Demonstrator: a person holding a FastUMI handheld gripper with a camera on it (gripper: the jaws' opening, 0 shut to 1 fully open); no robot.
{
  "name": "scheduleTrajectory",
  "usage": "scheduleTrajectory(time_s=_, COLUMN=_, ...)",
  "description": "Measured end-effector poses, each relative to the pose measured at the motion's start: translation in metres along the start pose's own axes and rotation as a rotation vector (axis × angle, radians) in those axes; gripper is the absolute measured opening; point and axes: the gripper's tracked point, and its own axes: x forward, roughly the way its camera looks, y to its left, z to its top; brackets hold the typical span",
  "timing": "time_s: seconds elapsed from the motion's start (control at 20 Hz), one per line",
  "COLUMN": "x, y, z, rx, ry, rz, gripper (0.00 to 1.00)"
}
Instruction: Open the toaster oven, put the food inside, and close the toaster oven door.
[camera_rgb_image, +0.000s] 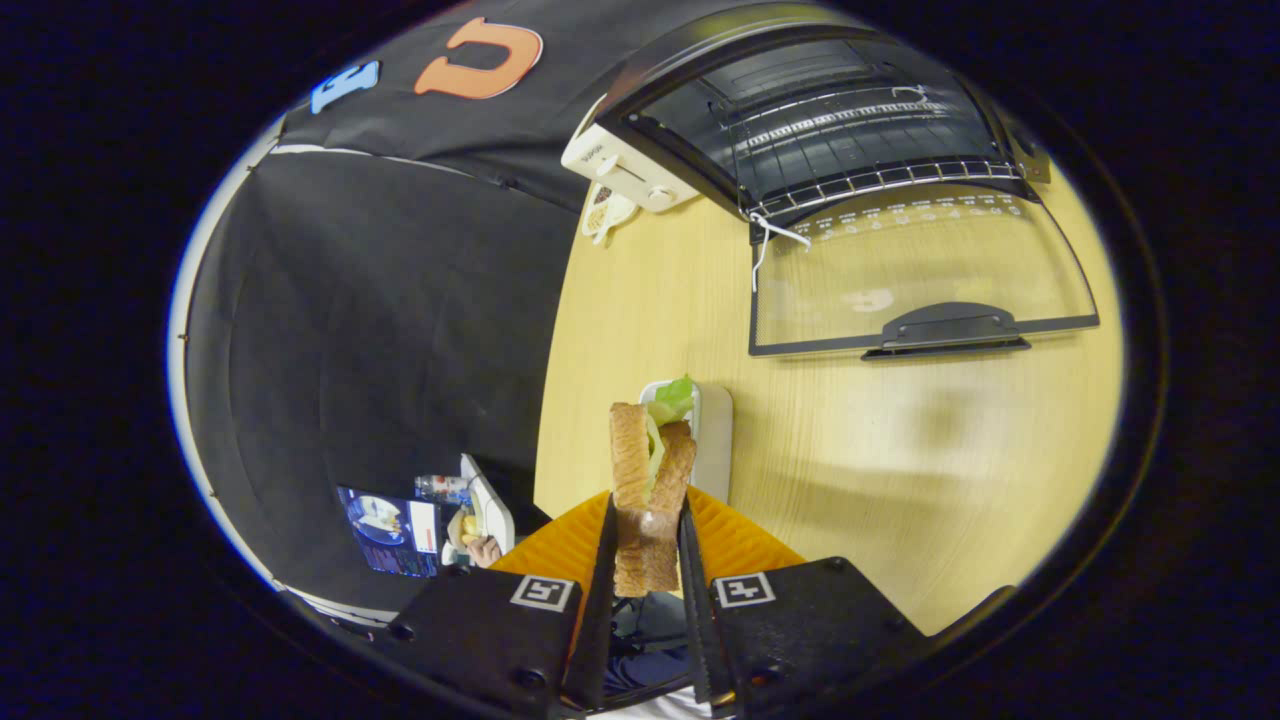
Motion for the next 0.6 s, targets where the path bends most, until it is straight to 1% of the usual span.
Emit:
scheduleTrajectory(time_s=0.2, x=-0.019, y=0.004, z=0.011, rx=0.006, ry=-0.13, rz=0.095, gripper=0.38)
scheduleTrajectory(time_s=0.35, x=-0.028, y=-0.002, z=0.029, rx=0.023, ry=-0.294, rz=0.149, gripper=0.38)
scheduleTrajectory(time_s=0.6, x=-0.036, y=-0.016, z=0.054, rx=0.2, ry=-0.566, rz=0.232, gripper=0.38)
